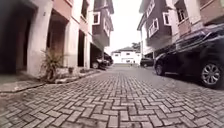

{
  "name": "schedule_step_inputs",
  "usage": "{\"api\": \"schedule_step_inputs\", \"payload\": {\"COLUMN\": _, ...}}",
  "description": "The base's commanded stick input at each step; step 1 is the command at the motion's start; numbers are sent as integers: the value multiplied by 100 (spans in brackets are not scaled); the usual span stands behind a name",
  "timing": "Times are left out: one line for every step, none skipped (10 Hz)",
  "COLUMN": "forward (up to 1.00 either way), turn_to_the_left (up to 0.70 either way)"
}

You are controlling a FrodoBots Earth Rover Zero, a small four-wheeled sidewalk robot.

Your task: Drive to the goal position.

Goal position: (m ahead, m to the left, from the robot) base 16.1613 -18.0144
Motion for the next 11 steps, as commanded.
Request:
{"api": "schedule_step_inputs", "payload": {"forward": 69, "turn_to_the_left": 3}}
{"api": "schedule_step_inputs", "payload": {"forward": 69, "turn_to_the_left": 3}}
{"api": "schedule_step_inputs", "payload": {"forward": 69, "turn_to_the_left": 3}}
{"api": "schedule_step_inputs", "payload": {"forward": 69, "turn_to_the_left": 3}}
{"api": "schedule_step_inputs", "payload": {"forward": 69, "turn_to_the_left": 3}}
{"api": "schedule_step_inputs", "payload": {"forward": 69, "turn_to_the_left": 3}}
{"api": "schedule_step_inputs", "payload": {"forward": 69, "turn_to_the_left": 3}}
{"api": "schedule_step_inputs", "payload": {"forward": 69, "turn_to_the_left": 3}}
{"api": "schedule_step_inputs", "payload": {"forward": 69, "turn_to_the_left": 3}}
{"api": "schedule_step_inputs", "payload": {"forward": 69, "turn_to_the_left": 3}}
{"api": "schedule_step_inputs", "payload": {"forward": 69, "turn_to_the_left": 3}}
